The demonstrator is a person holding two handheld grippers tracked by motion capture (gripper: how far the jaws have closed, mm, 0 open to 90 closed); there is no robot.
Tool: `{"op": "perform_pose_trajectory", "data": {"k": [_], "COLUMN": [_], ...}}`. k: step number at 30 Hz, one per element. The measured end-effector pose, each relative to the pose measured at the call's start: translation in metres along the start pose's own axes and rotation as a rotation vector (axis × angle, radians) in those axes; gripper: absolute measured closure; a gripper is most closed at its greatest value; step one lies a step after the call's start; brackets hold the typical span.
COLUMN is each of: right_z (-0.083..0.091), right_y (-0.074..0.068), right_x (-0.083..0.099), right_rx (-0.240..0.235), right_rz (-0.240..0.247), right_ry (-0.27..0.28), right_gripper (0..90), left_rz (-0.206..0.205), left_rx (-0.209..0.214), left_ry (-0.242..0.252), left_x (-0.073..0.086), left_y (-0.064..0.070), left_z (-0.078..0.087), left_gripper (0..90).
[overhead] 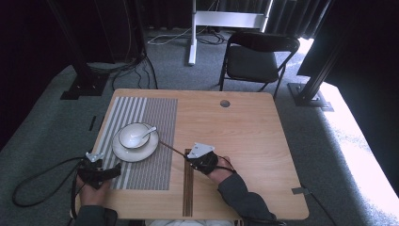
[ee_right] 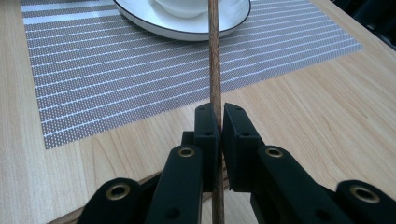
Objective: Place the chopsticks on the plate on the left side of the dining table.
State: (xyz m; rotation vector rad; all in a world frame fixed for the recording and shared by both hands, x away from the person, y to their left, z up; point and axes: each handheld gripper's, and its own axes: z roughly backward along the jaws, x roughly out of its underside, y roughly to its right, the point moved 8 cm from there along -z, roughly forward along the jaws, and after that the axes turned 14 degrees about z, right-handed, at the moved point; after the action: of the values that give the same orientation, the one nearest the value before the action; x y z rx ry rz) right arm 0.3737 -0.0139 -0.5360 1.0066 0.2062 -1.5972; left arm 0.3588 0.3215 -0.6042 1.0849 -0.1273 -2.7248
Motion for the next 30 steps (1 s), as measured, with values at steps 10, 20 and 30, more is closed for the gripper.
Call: {"op": "perform_pose_trajectory", "data": {"k": [10,20,30], "right_z": [-0.001,-0.003,-0.004], "right_y": [0.0,0.0,0.0], "right_x": [-0.009,-0.014,-0.021], "right_rx": [-0.012,-0.019,-0.026], "right_rz": [0.024,0.041,0.065], "right_ry": [0.023,0.035,0.046], "right_gripper": [84.6,84.6,84.6], "left_rz": [0.0,0.0,0.0], "left_rx": [0.0,0.0,0.0], "left_ry": [0.0,0.0,0.0], "left_x": [0.0,0.0,0.0], "left_y": [0.0,0.0,0.0], "left_z": [0.0,0.0,0.0], "left_gripper": [0.3,0.3,0.3]}}
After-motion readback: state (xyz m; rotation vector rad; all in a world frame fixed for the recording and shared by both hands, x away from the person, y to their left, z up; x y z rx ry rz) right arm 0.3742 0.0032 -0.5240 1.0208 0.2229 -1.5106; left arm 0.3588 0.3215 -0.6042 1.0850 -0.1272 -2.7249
